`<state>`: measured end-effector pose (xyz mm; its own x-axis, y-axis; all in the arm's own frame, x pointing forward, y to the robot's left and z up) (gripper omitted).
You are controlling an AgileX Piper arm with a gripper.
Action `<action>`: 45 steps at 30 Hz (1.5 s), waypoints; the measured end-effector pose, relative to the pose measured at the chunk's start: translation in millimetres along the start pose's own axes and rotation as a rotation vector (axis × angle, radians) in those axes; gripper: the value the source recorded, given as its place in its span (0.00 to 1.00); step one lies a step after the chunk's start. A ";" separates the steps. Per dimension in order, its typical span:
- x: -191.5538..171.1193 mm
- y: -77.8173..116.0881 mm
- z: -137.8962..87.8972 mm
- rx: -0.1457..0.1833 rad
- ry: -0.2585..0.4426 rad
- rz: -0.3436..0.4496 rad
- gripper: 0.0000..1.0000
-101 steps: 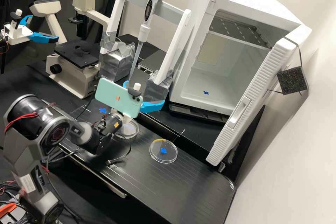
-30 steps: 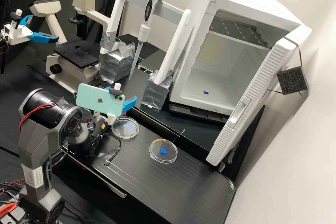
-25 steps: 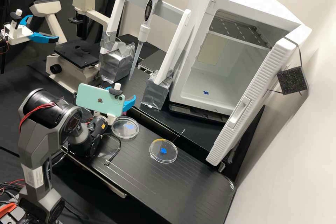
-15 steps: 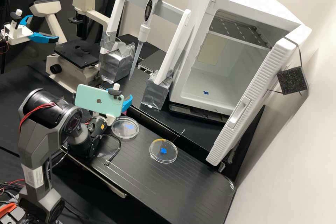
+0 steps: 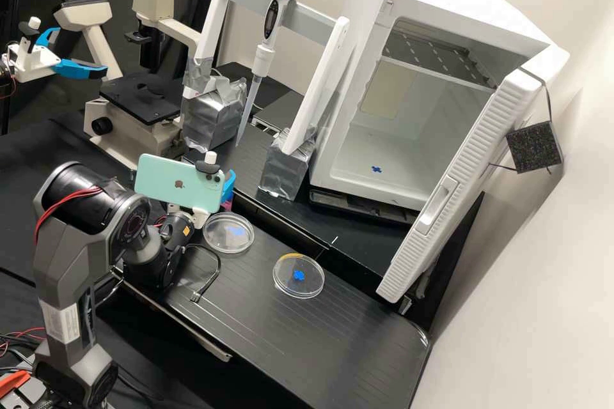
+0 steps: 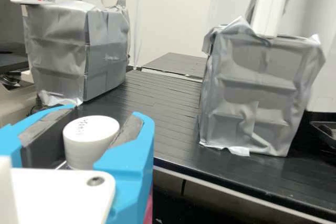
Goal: Open the bottle
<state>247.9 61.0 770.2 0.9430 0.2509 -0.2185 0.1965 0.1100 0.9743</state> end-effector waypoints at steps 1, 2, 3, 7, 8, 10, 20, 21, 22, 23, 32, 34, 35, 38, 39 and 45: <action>0.0 -0.1 -0.1 -0.001 0.001 -0.001 0.00; 0.0 -0.2 -0.2 -0.002 0.003 -0.003 0.00; 0.0 -0.2 -0.2 -0.002 0.003 -0.003 0.00; 0.0 -0.3 -0.3 -0.001 0.004 -0.004 0.00; 0.0 -0.3 -0.3 -0.001 0.004 -0.004 0.00; 0.0 -0.4 -0.4 -0.001 0.004 -0.004 0.00; 0.0 -0.8 -0.8 0.003 0.009 -0.008 0.00; -0.1 -0.7 -0.7 0.006 0.010 -0.010 0.00; -0.2 -0.3 -0.2 0.006 0.010 -0.011 0.00; -0.3 -0.1 0.2 0.008 0.011 -0.012 0.00; -3.9 8.2 -6.5 0.000 0.042 0.016 0.00; -4.8 10.3 -8.1 -0.002 0.048 0.025 0.00; -5.1 11.1 -8.4 -0.003 0.048 0.028 0.00; -7.3 16.8 -10.3 -0.009 0.057 0.050 0.00; -8.1 18.8 -10.8 -0.006 0.058 0.058 0.00; -15.2 31.3 -13.8 0.025 0.071 0.111 0.00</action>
<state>235.9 73.9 803.2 0.9381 0.3277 -0.1122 0.1000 0.0539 0.9935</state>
